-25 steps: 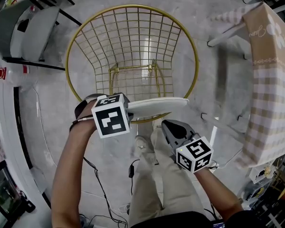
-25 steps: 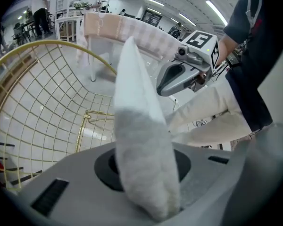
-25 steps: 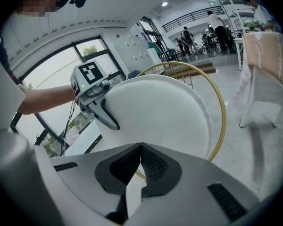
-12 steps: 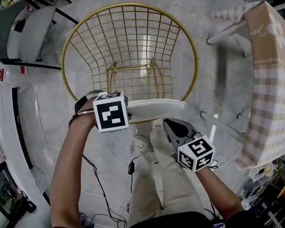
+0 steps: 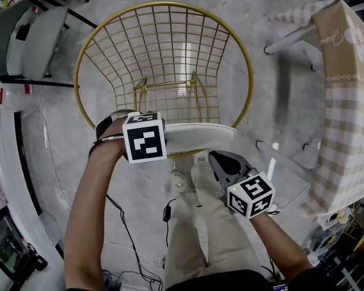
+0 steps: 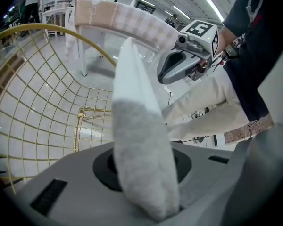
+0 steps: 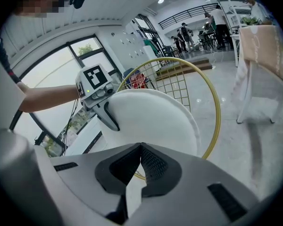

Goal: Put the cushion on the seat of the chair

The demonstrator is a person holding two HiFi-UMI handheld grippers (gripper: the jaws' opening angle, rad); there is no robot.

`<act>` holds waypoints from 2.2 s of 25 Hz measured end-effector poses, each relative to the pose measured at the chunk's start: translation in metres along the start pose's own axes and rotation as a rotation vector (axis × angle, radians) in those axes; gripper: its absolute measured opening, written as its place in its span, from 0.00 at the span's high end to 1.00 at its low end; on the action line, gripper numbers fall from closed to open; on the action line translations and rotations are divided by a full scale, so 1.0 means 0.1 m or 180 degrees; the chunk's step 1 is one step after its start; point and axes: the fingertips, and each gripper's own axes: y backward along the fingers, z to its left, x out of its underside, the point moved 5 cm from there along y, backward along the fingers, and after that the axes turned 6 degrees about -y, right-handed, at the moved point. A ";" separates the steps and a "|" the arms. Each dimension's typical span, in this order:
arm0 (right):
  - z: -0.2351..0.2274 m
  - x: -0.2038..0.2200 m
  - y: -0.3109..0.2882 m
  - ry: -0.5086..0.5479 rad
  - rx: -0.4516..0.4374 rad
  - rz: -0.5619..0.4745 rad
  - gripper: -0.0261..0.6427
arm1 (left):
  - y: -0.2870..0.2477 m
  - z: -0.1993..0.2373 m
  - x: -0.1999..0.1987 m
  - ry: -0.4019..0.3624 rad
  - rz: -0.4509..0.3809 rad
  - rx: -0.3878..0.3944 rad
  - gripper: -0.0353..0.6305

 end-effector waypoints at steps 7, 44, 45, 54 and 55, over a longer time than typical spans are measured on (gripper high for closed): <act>-0.05 -0.04 -0.02 -0.0086 -0.0037 -0.0011 0.93 | 0.01 0.14 0.02 0.0006 0.0022 -0.0224 0.71; -0.25 -0.18 -0.36 -0.0108 -0.0166 0.0112 0.93 | -0.06 0.88 0.15 -0.0028 0.0131 -0.1959 0.31; -0.26 -0.18 -0.37 -0.0113 -0.0164 0.0114 0.93 | -0.07 0.89 0.15 -0.0023 0.0138 -0.1981 0.31; -0.34 -0.19 -0.42 -0.0136 -0.0155 0.0134 0.93 | -0.16 0.98 0.18 0.0009 0.0167 -0.2095 0.31; -0.35 -0.18 -0.42 -0.0140 -0.0153 0.0138 0.93 | -0.17 0.98 0.18 0.0012 0.0170 -0.2103 0.30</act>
